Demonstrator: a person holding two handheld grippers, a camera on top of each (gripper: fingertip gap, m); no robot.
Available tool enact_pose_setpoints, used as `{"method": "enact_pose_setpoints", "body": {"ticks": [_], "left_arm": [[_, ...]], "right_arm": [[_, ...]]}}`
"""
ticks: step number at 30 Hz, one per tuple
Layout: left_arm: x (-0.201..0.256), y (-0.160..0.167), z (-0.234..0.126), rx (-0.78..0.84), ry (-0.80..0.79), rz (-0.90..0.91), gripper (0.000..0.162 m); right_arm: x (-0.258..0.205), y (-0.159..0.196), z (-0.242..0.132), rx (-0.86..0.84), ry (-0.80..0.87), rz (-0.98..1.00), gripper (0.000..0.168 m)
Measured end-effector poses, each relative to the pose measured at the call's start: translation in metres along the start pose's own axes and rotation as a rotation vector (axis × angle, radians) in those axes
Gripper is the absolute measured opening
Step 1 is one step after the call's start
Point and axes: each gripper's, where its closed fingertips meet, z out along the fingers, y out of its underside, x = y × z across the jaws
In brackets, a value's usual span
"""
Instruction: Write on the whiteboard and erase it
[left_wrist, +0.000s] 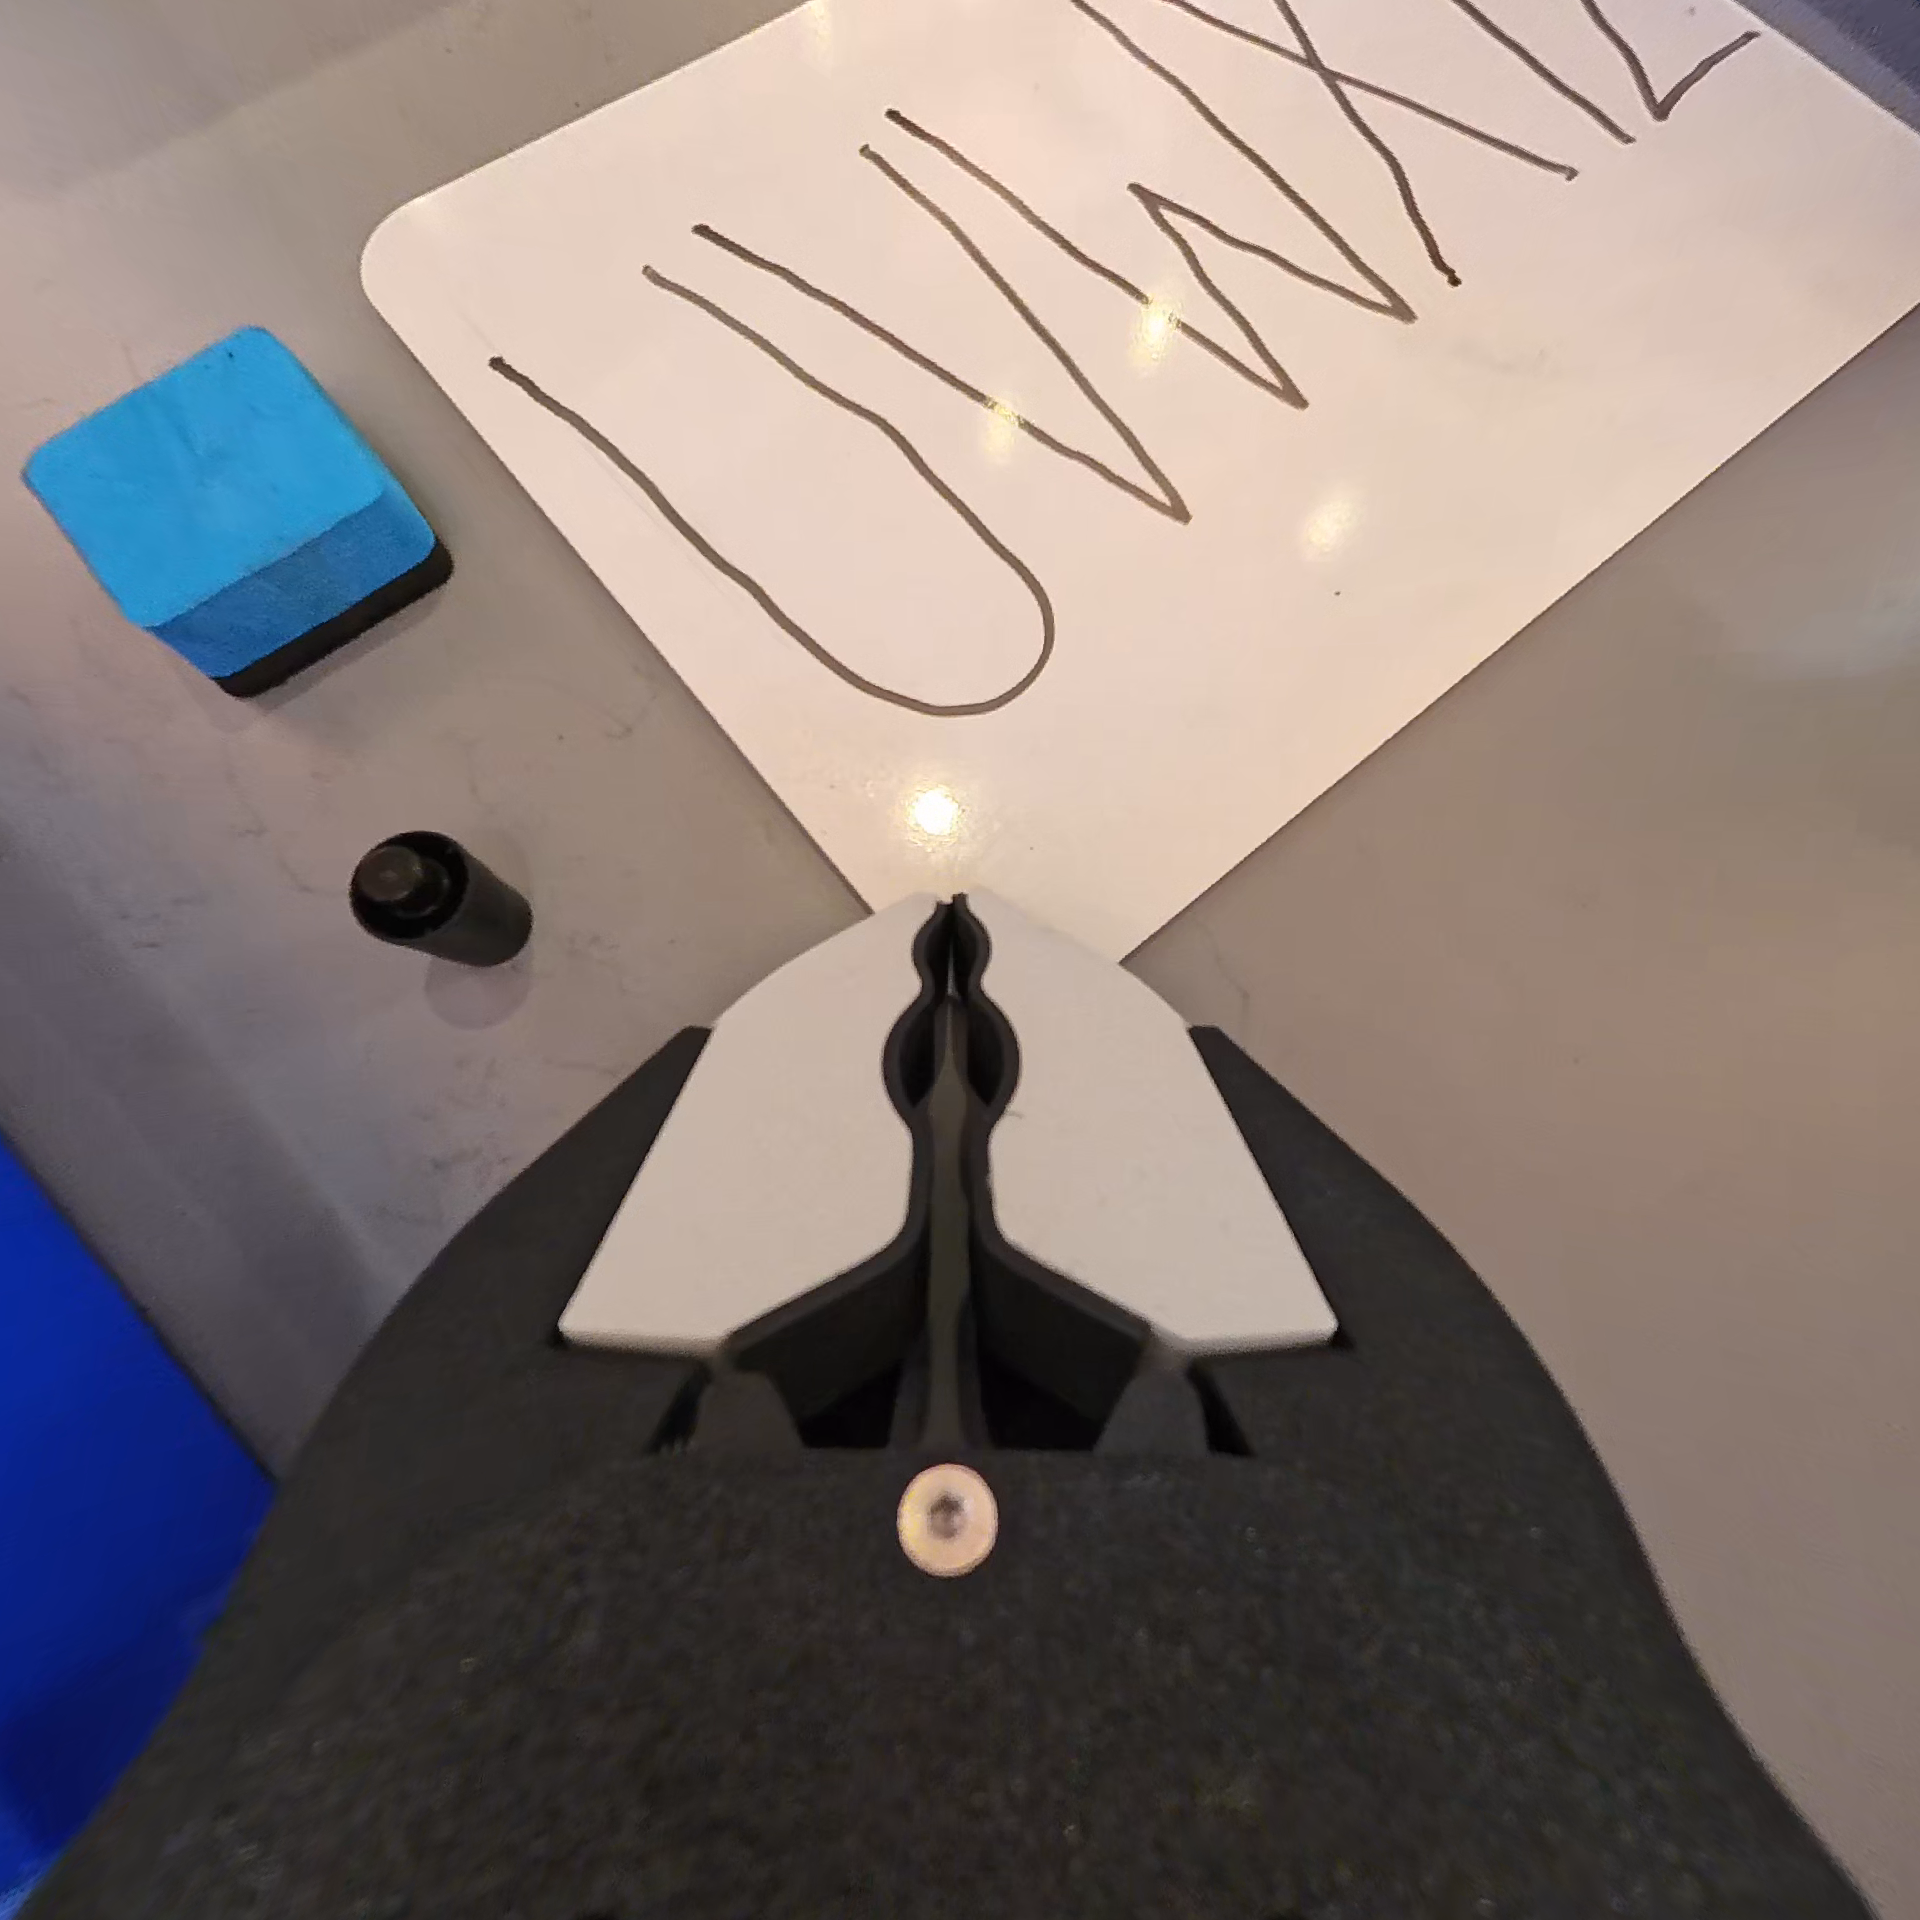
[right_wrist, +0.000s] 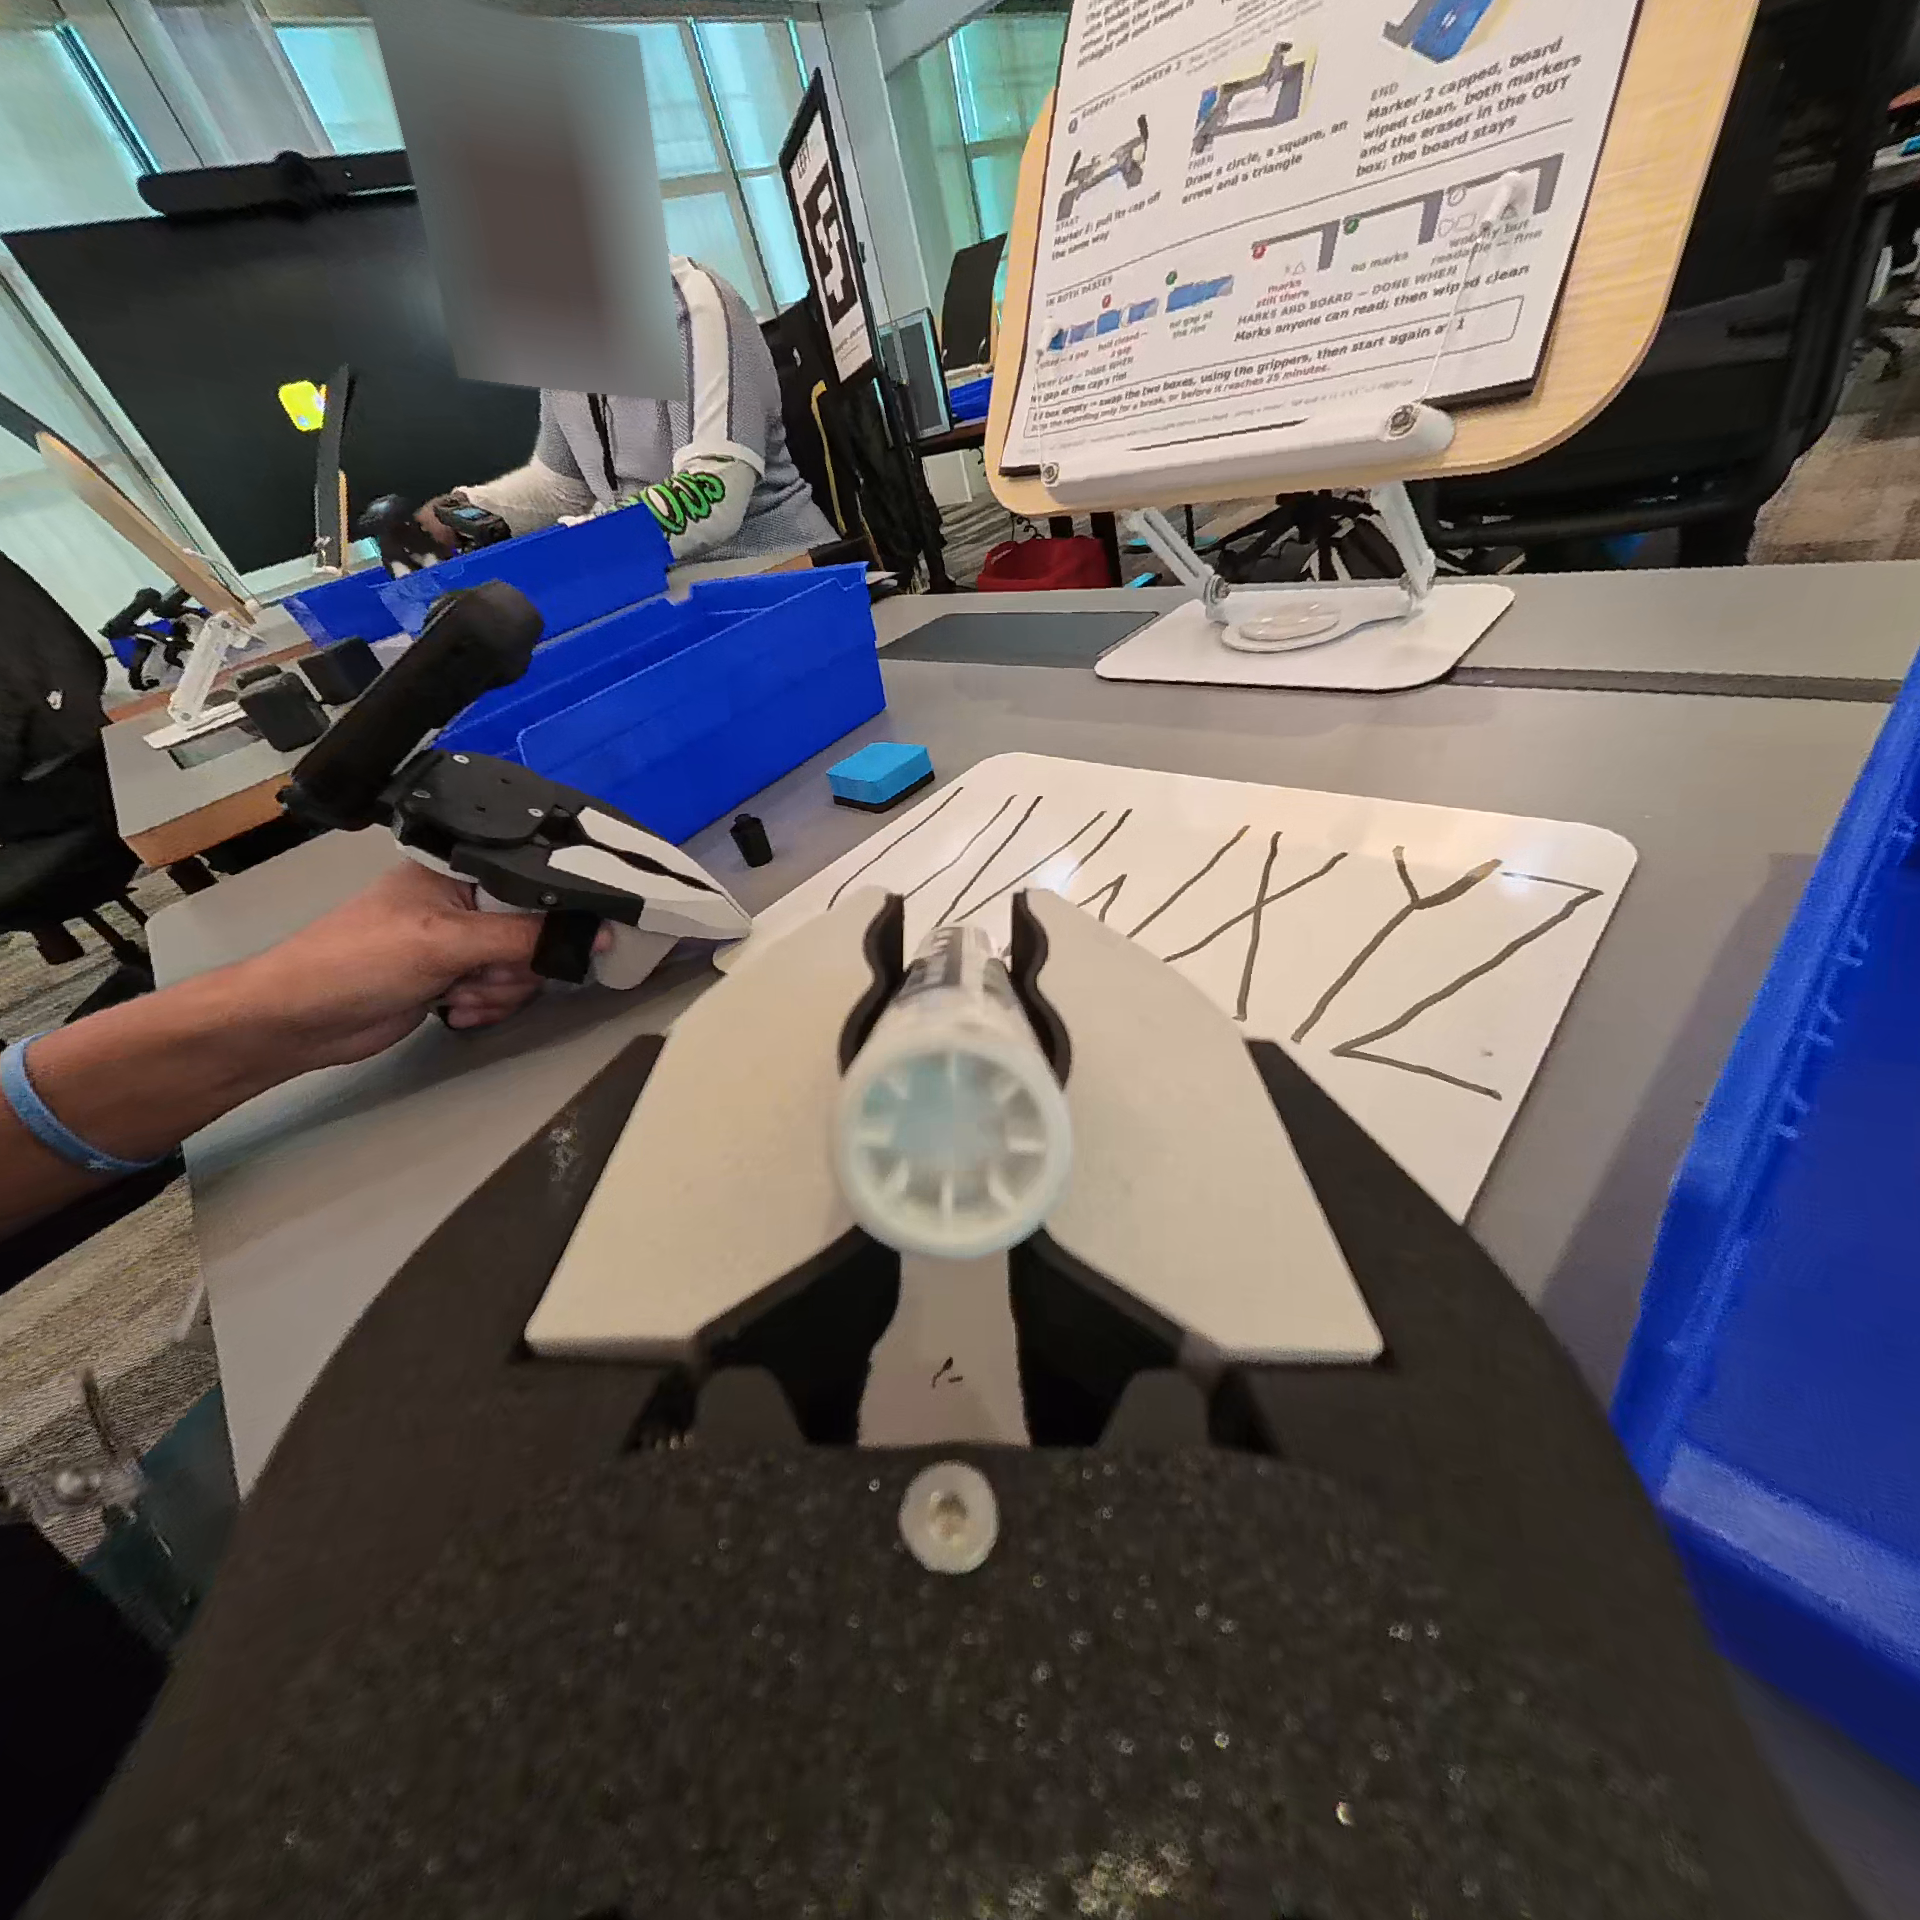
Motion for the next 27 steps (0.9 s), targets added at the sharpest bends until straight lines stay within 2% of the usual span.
{"method": "enact_pose_setpoints", "body": {"ticks": [9, 11, 14, 16, 18, 19, 22, 26, 27], "left_arm": [[0.000, 0.000, 0.000, 0.000, 0.005, -0.005, 0.000], [0.000, 0.001, -0.002, 0.004, -0.001, -0.011, 0.007], [-0.014, -0.016, -0.024, 0.151, -0.106, -0.071, 0.023], [-0.036, -0.026, -0.039, 0.212, -0.217, -0.132, 0.025], [-0.058, -0.027, -0.040, 0.196, -0.299, -0.183, 0.039], [-0.065, -0.026, -0.037, 0.172, -0.323, -0.197, 0.038], [-0.080, -0.016, -0.022, 0.069, -0.394, -0.251, 0.056], [-0.090, -0.007, -0.011, 0.024, -0.462, -0.257, 0.055], [-0.092, -0.007, -0.009, 0.026, -0.459, -0.259, 0.049]], "right_arm": [[-0.004, 0.005, 0.001, -0.025, -0.010, 0.001, 0.019], [-0.004, 0.004, 0.001, -0.026, -0.011, 0.004, 0.019], [-0.005, 0.002, -0.001, -0.019, -0.018, 0.010, 0.019], [-0.004, 0.002, -0.002, -0.017, -0.017, 0.007, 0.019], [-0.001, 0.004, -0.001, -0.026, -0.018, 0.011, 0.019], [0.000, 0.005, 0.000, -0.031, -0.022, 0.022, 0.019], [0.002, 0.004, 0.002, -0.019, -0.043, 0.070, 0.019], [0.004, 0.005, 0.001, -0.023, -0.048, 0.090, 0.019], [0.004, 0.006, 0.001, -0.026, -0.045, 0.085, 0.019]]}}
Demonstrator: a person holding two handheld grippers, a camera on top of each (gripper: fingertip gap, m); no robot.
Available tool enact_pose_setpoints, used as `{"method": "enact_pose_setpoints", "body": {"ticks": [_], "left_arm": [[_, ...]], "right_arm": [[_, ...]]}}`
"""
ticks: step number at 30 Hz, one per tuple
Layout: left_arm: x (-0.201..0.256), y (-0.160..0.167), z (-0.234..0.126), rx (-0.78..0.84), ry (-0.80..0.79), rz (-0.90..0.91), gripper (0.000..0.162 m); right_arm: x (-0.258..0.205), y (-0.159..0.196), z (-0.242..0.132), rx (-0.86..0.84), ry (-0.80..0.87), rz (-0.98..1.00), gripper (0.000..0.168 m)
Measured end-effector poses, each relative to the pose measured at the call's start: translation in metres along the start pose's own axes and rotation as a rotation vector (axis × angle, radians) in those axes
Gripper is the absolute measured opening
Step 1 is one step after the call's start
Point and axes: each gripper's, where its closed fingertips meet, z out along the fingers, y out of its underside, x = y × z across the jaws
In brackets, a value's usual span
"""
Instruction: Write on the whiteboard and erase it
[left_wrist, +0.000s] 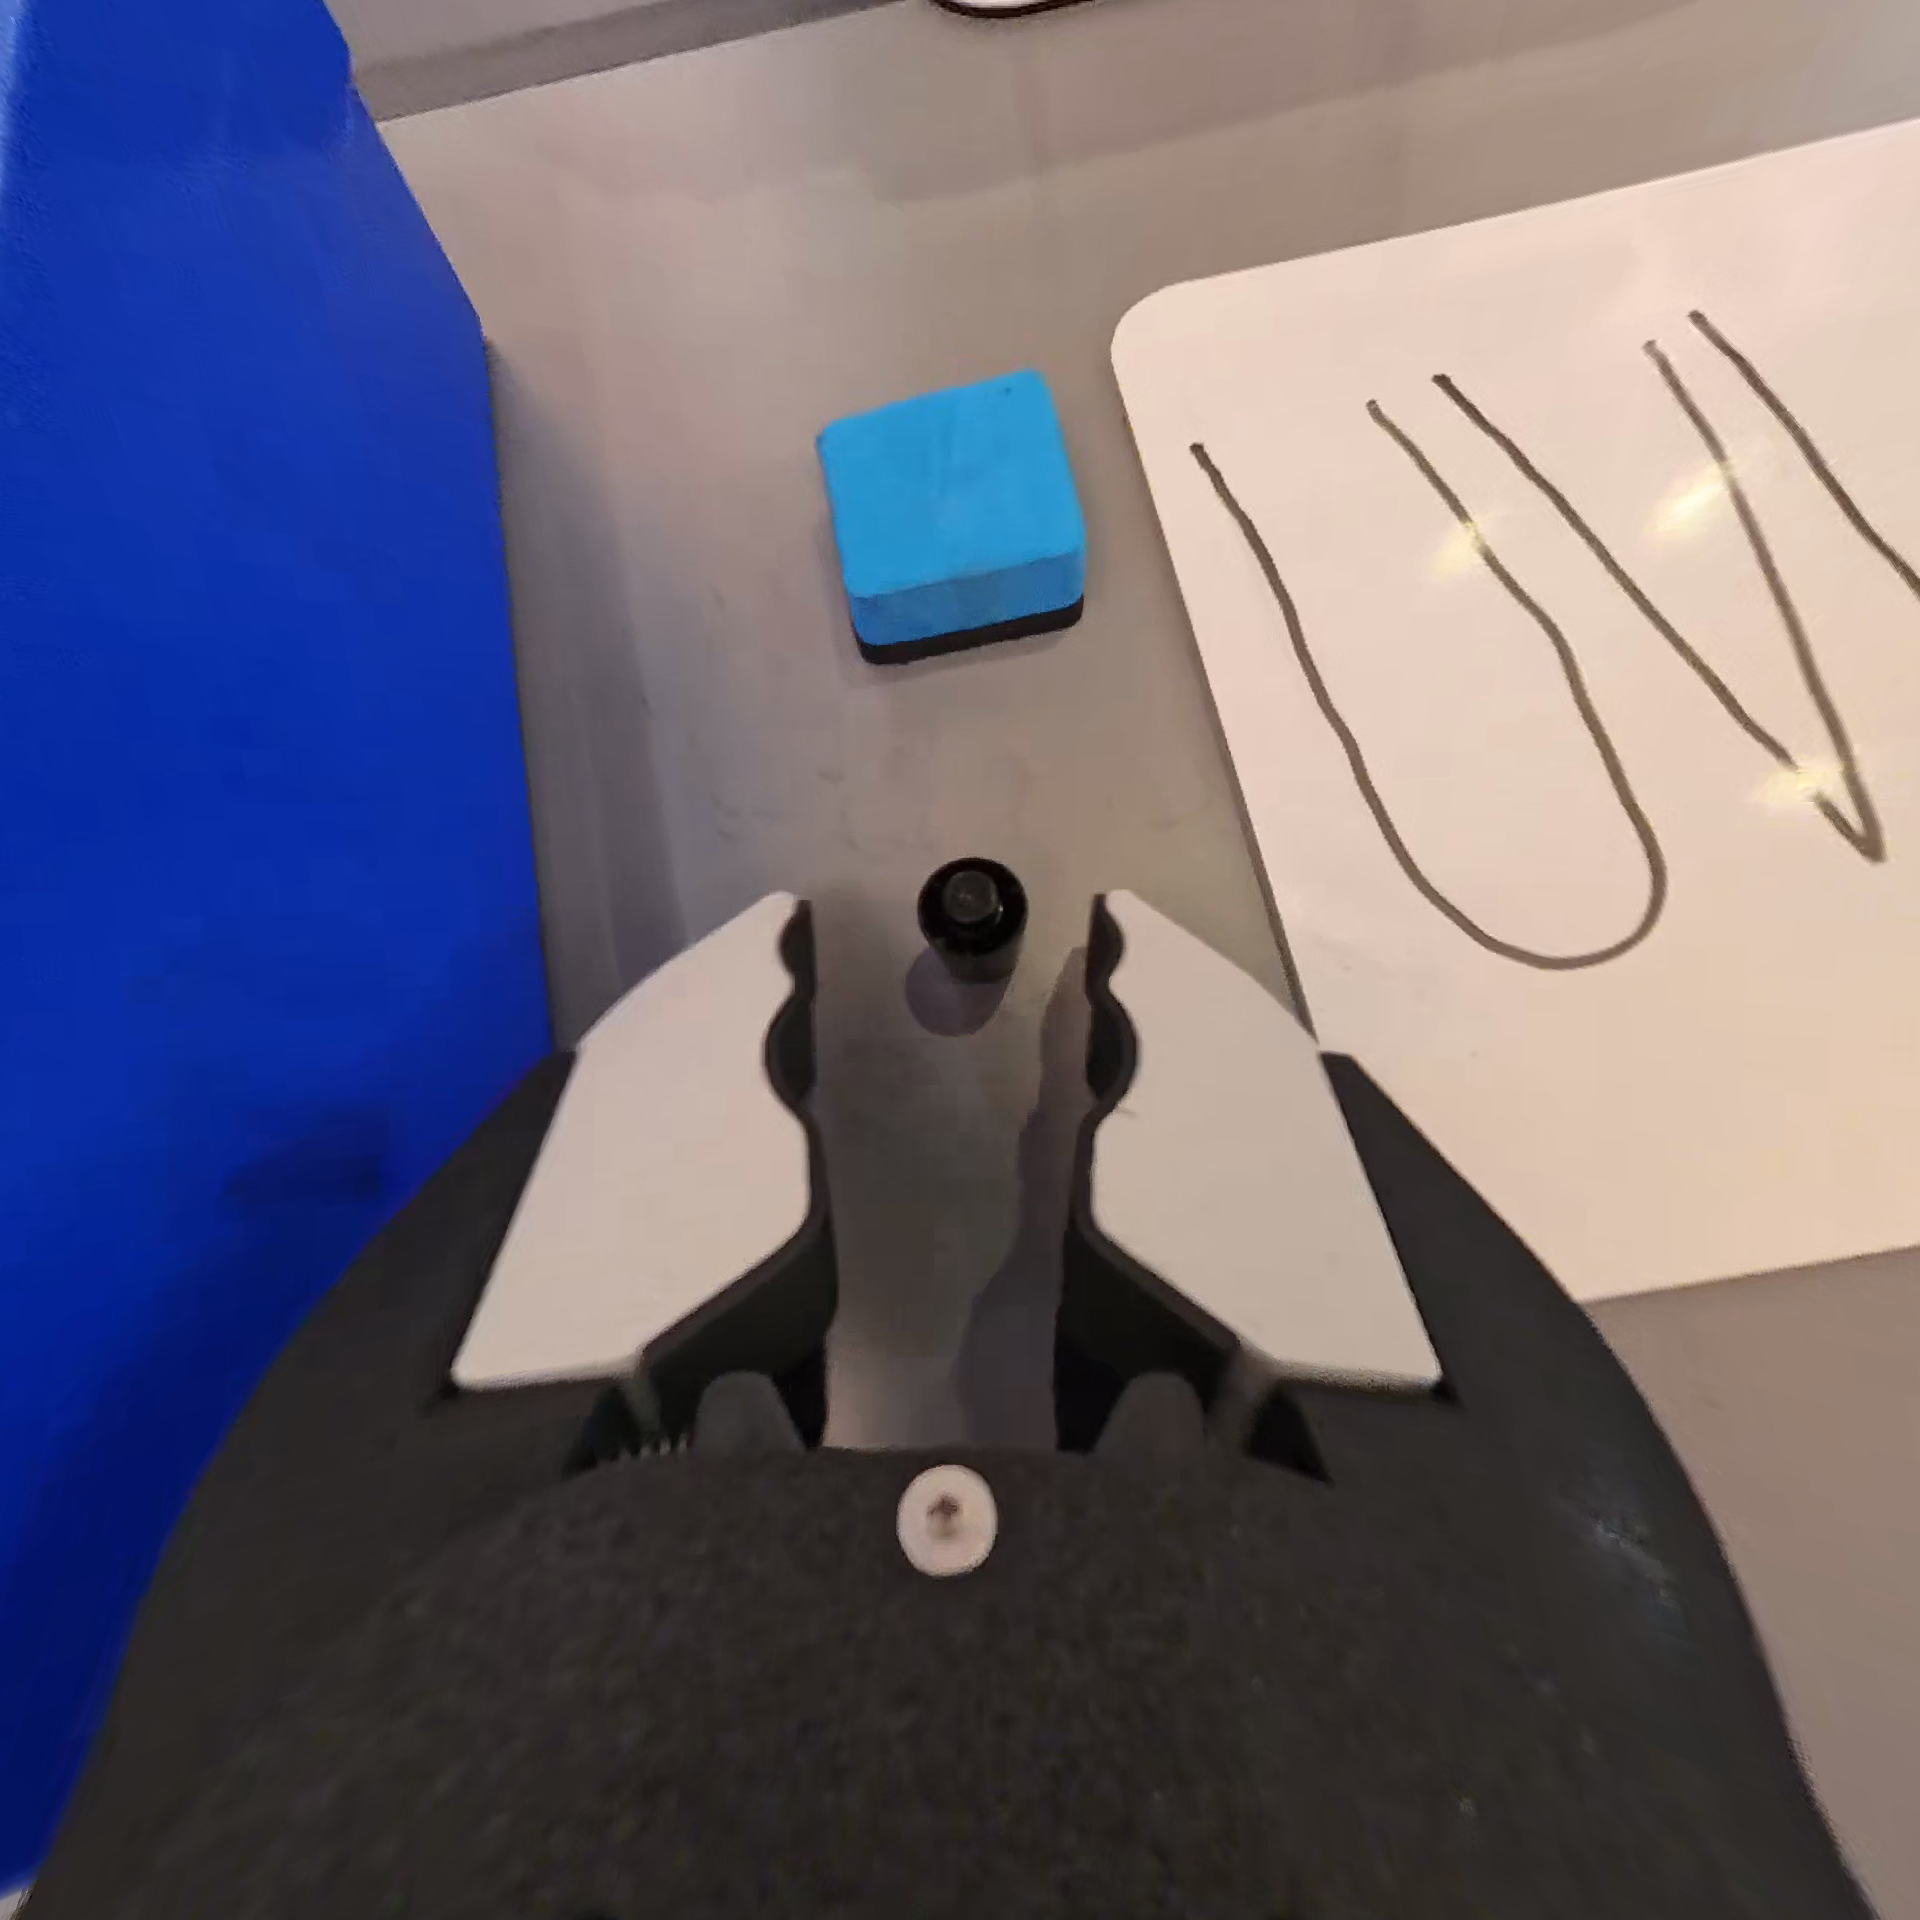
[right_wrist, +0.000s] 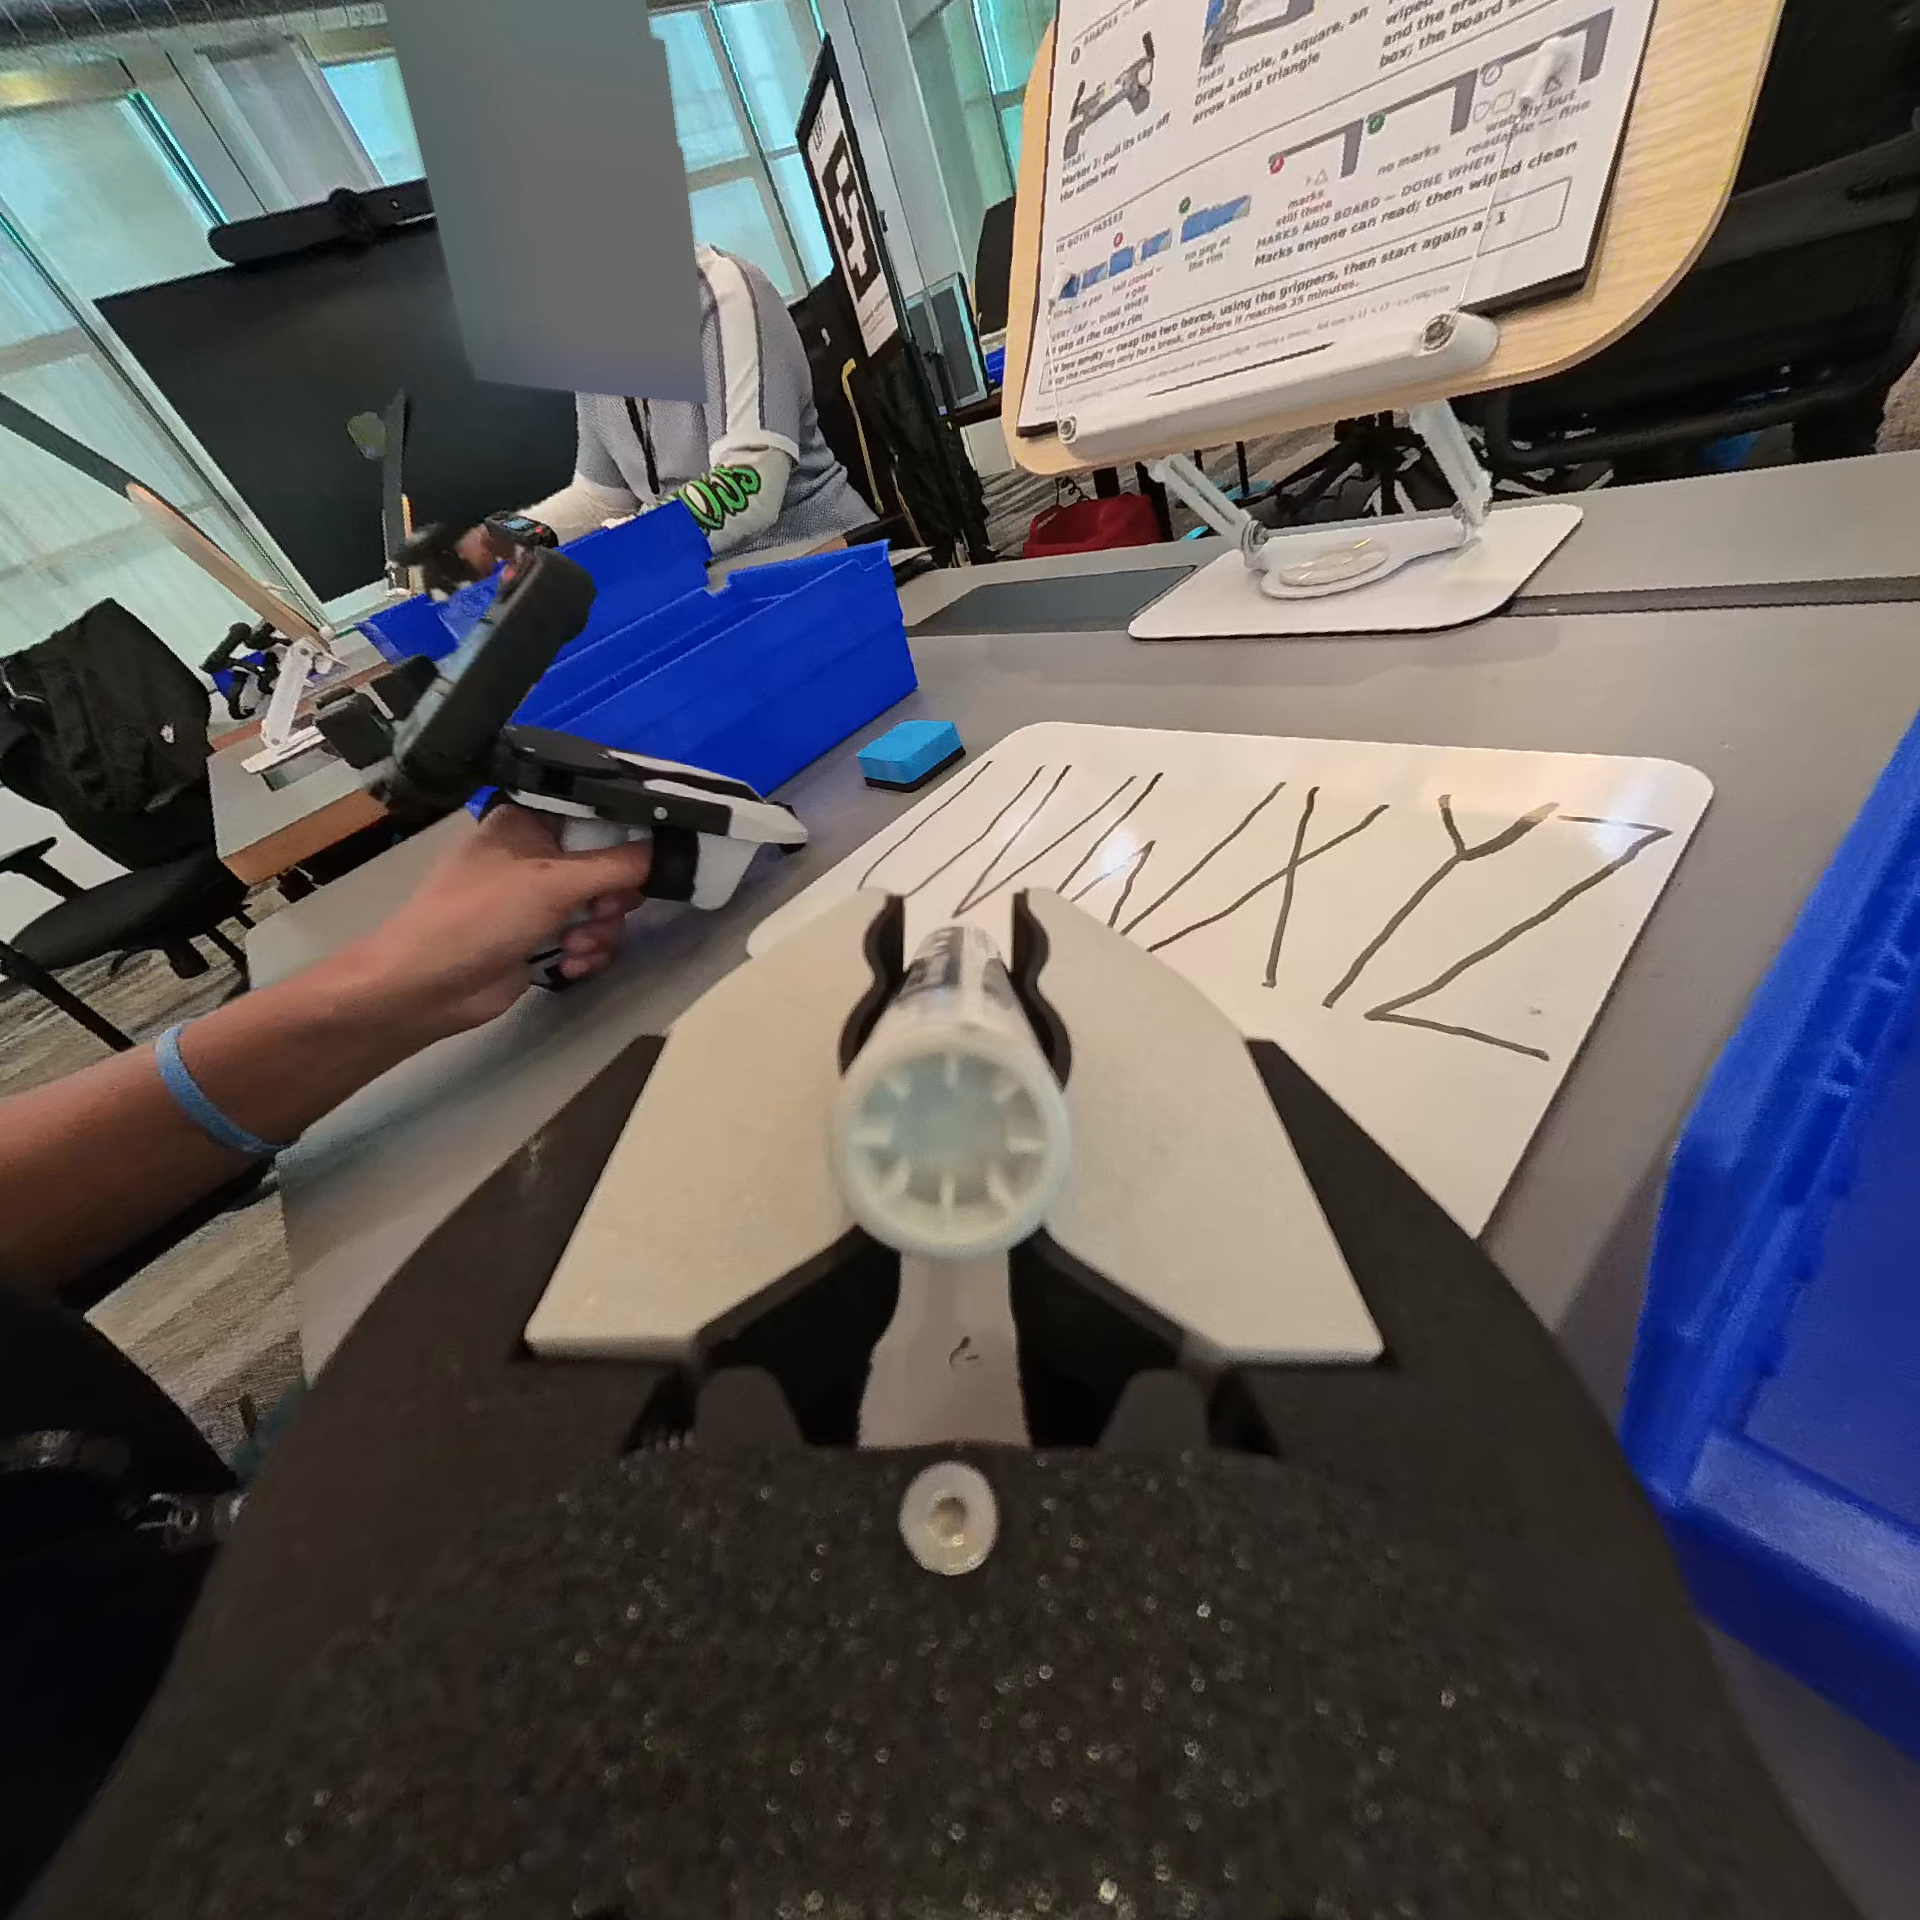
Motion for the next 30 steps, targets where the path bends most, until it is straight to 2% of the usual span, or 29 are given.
{"method": "enact_pose_setpoints", "body": {"ticks": [2, 5, 8, 10, 12, 14, 17, 21, 30], "left_arm": [[0.003, 0.003, 0.004, -0.026, 0.036, -0.006, 0.019], [0.015, -0.001, 0.000, -0.020, 0.142, -0.053, 0.019], [0.069, -0.051, -0.046, 0.217, 0.569, -0.257, 0.019], [0.101, -0.093, -0.095, 0.378, 0.964, -0.533, 0.018], [0.118, -0.121, -0.129, 0.457, 1.282, -0.788, 0.018], [0.134, -0.131, -0.142, 0.460, 1.470, -0.933, 0.018], [0.157, -0.130, -0.150, 0.419, 1.604, -0.997, 0.018], [0.162, -0.127, -0.157, 0.407, 1.685, -1.090, 0.018], [0.188, -0.118, -0.167, 0.360, 1.688, -1.007, 0.018]], "right_arm": [[0.001, 0.001, 0.000, -0.009, 0.007, -0.014, 0.019], [0.000, 0.002, 0.003, 0.001, -0.005, -0.007, 0.019], [-0.008, -0.015, 0.015, 0.108, -0.102, 0.038, 0.019], [-0.020, -0.038, 0.027, 0.251, -0.225, 0.112, 0.019], [-0.033, -0.060, 0.039, 0.406, -0.325, 0.172, 0.019], [-0.047, -0.075, 0.051, 0.493, -0.396, 0.210, 0.019], [-0.069, -0.086, 0.063, 0.522, -0.433, 0.174, 0.019], [-0.076, -0.086, 0.067, 0.514, -0.437, 0.161, 0.019], [-0.074, -0.069, 0.074, 0.412, -0.387, 0.068, 0.019]]}}
